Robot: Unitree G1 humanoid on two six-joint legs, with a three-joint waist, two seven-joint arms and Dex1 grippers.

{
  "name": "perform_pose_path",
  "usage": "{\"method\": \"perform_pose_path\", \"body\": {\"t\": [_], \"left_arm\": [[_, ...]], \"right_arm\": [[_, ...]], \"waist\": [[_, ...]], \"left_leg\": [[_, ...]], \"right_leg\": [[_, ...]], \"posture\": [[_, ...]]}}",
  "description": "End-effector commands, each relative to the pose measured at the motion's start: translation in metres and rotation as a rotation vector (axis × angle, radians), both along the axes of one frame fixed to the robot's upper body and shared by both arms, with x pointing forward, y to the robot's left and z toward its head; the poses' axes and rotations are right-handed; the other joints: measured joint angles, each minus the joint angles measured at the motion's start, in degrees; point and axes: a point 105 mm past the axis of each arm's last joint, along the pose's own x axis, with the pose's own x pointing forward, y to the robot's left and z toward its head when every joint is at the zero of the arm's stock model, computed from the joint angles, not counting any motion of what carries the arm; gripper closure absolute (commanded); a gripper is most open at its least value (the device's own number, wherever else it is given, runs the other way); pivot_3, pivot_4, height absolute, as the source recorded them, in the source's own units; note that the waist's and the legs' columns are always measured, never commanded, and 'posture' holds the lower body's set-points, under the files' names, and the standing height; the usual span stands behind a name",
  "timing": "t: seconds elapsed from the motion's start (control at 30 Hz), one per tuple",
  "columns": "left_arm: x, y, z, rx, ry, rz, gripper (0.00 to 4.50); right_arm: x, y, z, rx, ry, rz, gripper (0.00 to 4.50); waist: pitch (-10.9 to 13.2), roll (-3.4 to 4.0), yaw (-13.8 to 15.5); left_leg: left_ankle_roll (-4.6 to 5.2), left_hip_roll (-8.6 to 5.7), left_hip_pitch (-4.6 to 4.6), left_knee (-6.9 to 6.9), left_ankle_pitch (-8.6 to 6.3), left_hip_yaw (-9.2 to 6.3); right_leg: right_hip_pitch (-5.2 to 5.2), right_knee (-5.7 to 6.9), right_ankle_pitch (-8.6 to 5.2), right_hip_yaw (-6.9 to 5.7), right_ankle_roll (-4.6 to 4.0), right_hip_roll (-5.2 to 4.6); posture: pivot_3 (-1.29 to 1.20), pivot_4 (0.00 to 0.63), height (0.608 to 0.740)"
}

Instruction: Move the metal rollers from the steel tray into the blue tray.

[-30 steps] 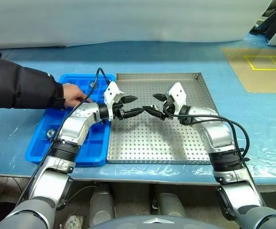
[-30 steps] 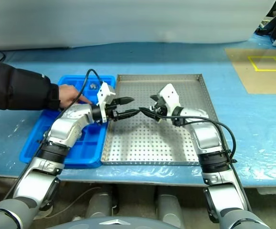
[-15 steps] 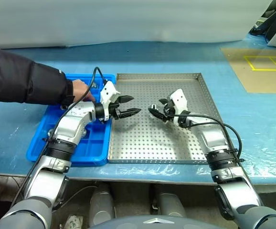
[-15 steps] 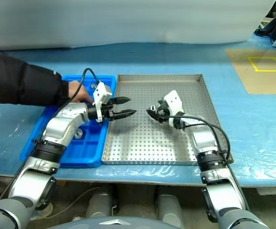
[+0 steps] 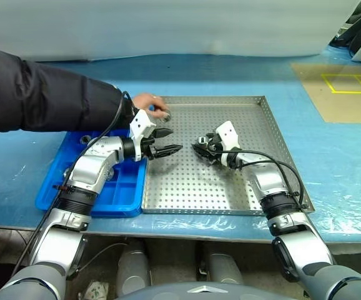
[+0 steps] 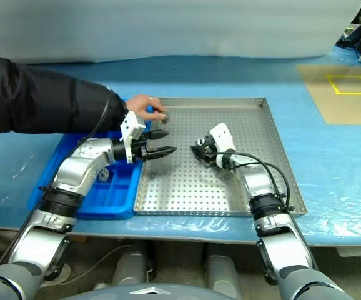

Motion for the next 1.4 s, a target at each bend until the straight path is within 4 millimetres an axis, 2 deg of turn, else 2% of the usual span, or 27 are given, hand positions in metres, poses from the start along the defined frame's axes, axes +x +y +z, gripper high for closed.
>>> {"method": "perform_pose_path", "body": {"t": [0.03, 0.1, 0.2, 0.27, 0.33, 0.47, 0.7, 0.83, 0.97, 1.03, 1.17, 1.3, 1.4], "left_arm": [[-0.002, 0.001, 0.015, -0.016, -0.055, 0.0, 1.12], [-0.002, 0.001, 0.015, -0.014, -0.054, 0.001, 1.12], [-0.001, 0.001, 0.015, -0.013, -0.052, 0.005, 1.12], [-0.001, 0.001, 0.015, -0.012, -0.052, 0.006, 1.12], [-0.001, 0.0, 0.015, -0.012, -0.052, 0.008, 1.12], [0.0, 0.001, 0.015, -0.013, -0.052, 0.015, 1.12], [0.007, 0.008, 0.022, -0.024, -0.071, 0.061, 1.12], [0.012, 0.013, 0.026, -0.041, -0.083, 0.097, 1.12], [0.016, 0.022, 0.028, -0.039, -0.097, 0.14, 1.12], [0.015, 0.035, 0.03, -0.03, -0.106, 0.169, 1.12], [0.013, 0.057, 0.034, -0.015, -0.125, 0.237, 1.12], [-0.002, 0.086, 0.04, 0.023, -0.138, 0.294, 1.12], [-0.019, 0.121, 0.045, 0.092, -0.149, 0.365, 1.12]], "right_arm": [[0.003, 0.0, 0.016, 0.01, -0.064, 0.007, 0.8], [0.003, 0.001, 0.017, 0.012, -0.067, 0.01, 0.8], [0.003, 0.002, 0.017, 0.01, -0.072, 0.015, 1.41], [0.003, 0.002, 0.018, 0.008, -0.075, 0.012, 2.02], [0.002, 0.004, 0.018, 0.013, -0.076, 0.02, 2.02], [0.003, 0.004, 0.019, 0.012, -0.08, 0.02, 2.85], [0.002, 0.01, 0.026, 0.007, -0.088, 0.052, 2.86], [0.002, 0.018, 0.041, 0.014, -0.122, 0.097, 2.86], [0.002, 0.032, 0.068, 0.044, -0.174, 0.162, 2.86], [-0.004, 0.047, 0.085, 0.079, -0.191, 0.244, 2.86], [-0.021, 0.069, 0.1, 0.121, -0.178, 0.392, 2.86], [-0.041, 0.094, 0.098, 0.097, -0.146, 0.567, 2.86], [-0.047, 0.113, 0.091, 0.046, -0.145, 0.662, 2.86]], "waist": [[0.0, 0.0, 0.0], [0.0, 0.0, -0.01], [0.0, 0.0, -0.02], [0.0, 0.0, -0.02], [0.0, 0.0, -0.03], [0.0, 0.0, -0.03], [0.0, 0.0, -0.01], [0.01, 0.01, 0.04], [0.01, 0.01, 0.03], [0.01, 0.01, 0.03], [0.01, 0.01, 0.53], [0.01, 0.02, 1.09], [0.02, 0.01, 1.55]], "left_leg": [[0.0, 0.0, 0.01, 0.0, 0.0, 0.0], [0.0, 0.0, 0.01, 0.0, 0.0, 0.0], [0.0, 0.0, 0.01, 0.0, 0.0, 0.0], [0.0, 0.0, 0.01, 0.0, 0.0, 0.0], [0.0, 0.0, 0.0, 0.0, 0.0, 0.0], [0.0, 0.0, 0.01, 0.0, 0.0, 0.0], [0.0, 0.0, 0.01, -0.02, 0.0, 0.0], [0.0, 0.0, 0.0, -0.03, -0.01, 0.0], [-0.01, 0.02, 0.0, -0.04, 0.0, 0.0], [-0.01, 0.02, 0.0, -0.09, 0.0, 0.0], [-0.05, 0.05, 0.01, -0.31, 0.03, 0.01], [-0.06, 0.04, 0.0, -0.55, 0.03, 0.01], [-0.13, 0.05, 0.0, -0.75, 0.07, 0.01]], "right_leg": [[0.0, 0.0, 0.0, 0.0, 0.0, 0.0], [0.0, 0.0, 0.0, 0.0, 0.0, 0.0], [0.0, 0.01, 0.0, 0.0, 0.0, 0.0], [0.0, 0.0, 0.0, 0.0, 0.0, 0.0], [0.0, 0.0, 0.0, 0.0, 0.0, 0.0], [0.0, 0.0, 0.0, 0.0, 0.0, 0.0], [0.0, -0.02, 0.0, 0.0, 0.0, 0.0], [-0.01, -0.04, 0.0, 0.0, 0.0, 0.0], [-0.01, -0.03, 0.0, -0.01, 0.0, 0.01], [-0.02, -0.04, 0.0, -0.01, 0.0, 0.01], [-0.07, -0.14, -0.01, -0.07, -0.01, 0.02], [-0.09, -0.31, -0.02, -0.11, -0.02, 0.02], [-0.12, -0.41, -0.03, -0.15, -0.04, 0.02]], "posture": [[-0.21, 0.15, 0.74], [-0.21, 0.15, 0.74], [-0.21, 0.15, 0.74], [-0.21, 0.15, 0.74], [-0.21, 0.15, 0.74], [-0.21, 0.15, 0.74], [-0.19, 0.15, 0.74], [-0.17, 0.15, 0.74], [-0.13, 0.15, 0.74], [-0.1, 0.15, 0.74], [-0.06, 0.15, 0.74], [0.02, 0.15, 0.74], [0.09, 0.15, 0.74]]}}
